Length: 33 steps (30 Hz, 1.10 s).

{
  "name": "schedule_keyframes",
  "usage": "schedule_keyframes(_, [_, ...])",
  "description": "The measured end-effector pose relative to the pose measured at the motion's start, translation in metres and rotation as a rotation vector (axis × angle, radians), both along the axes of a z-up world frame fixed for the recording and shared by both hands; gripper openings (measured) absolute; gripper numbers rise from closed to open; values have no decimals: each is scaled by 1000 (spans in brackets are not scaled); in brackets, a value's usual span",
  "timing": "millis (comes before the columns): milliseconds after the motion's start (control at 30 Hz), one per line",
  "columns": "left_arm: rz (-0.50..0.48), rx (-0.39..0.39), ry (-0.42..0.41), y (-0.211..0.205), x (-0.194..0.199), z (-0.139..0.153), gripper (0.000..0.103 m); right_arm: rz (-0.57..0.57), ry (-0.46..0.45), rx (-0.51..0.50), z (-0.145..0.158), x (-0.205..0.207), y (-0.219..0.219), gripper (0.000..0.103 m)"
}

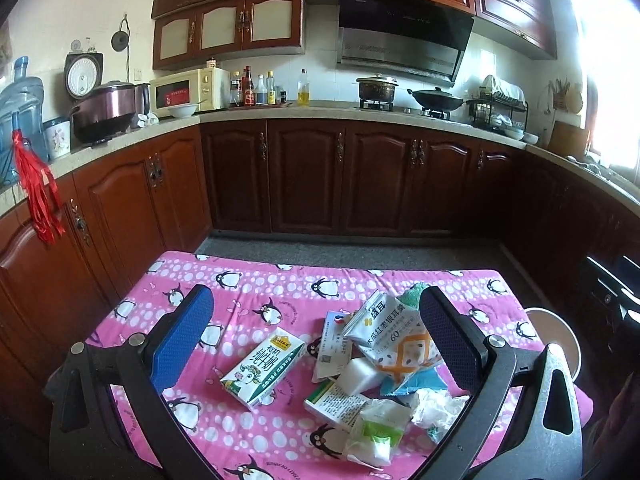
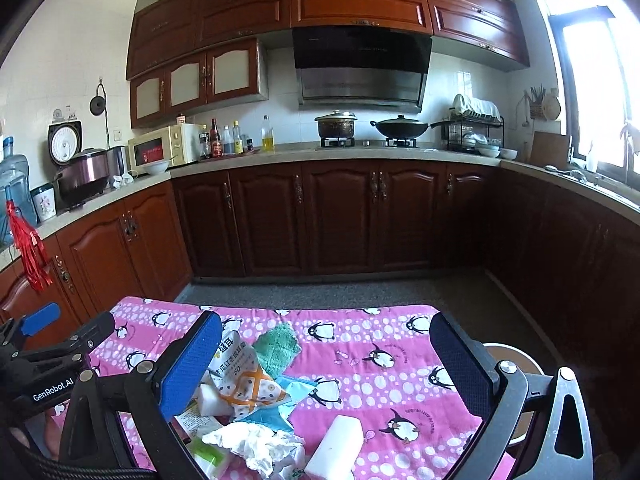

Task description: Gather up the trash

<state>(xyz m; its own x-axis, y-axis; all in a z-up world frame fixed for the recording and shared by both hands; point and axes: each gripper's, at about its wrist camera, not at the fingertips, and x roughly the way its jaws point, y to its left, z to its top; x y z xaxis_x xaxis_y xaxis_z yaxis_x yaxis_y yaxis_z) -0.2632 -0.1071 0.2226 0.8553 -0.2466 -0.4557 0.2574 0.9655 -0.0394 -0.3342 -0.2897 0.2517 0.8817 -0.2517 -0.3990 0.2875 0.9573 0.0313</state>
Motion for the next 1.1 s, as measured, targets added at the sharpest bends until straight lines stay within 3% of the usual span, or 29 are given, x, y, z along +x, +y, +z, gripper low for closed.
schedule_keyframes(1100, [-10,-24,-17,2,2,4,102,-9,-32,0,8,0,2,103])
